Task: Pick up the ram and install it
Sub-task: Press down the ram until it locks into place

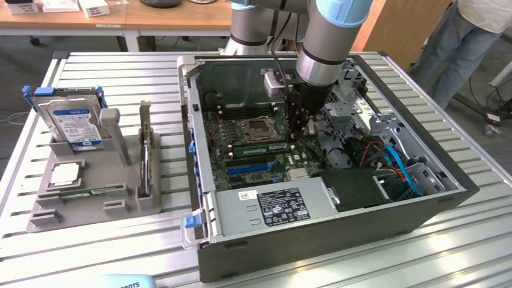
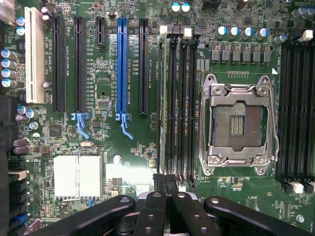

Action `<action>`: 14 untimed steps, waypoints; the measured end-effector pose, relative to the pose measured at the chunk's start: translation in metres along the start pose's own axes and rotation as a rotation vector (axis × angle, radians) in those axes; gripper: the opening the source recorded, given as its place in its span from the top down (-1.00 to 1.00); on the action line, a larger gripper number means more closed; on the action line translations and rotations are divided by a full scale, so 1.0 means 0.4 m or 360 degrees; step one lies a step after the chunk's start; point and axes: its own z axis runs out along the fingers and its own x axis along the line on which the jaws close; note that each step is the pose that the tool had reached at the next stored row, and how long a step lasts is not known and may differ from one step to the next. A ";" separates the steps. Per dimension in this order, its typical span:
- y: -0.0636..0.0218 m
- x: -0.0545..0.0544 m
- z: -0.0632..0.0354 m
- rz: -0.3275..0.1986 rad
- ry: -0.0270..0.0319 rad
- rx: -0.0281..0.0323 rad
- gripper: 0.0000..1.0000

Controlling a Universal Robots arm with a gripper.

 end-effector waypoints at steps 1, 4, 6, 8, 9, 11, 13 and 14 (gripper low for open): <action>0.000 0.000 0.001 0.0000 -0.00007 0.00002 0.80; 0.000 0.000 0.002 0.0000 0.00001 0.00000 0.80; 0.000 0.000 0.002 0.0000 0.00002 -0.00001 0.80; 0.000 0.000 0.003 0.0000 -0.00006 0.00002 0.80; 0.000 0.000 0.004 0.0000 -0.00005 0.00002 0.80; 0.000 0.000 0.005 0.0000 0.00001 0.00000 0.80; 0.000 0.000 0.005 0.0000 0.00003 -0.00001 0.80; 0.000 0.000 0.005 0.0000 0.00003 0.00000 0.80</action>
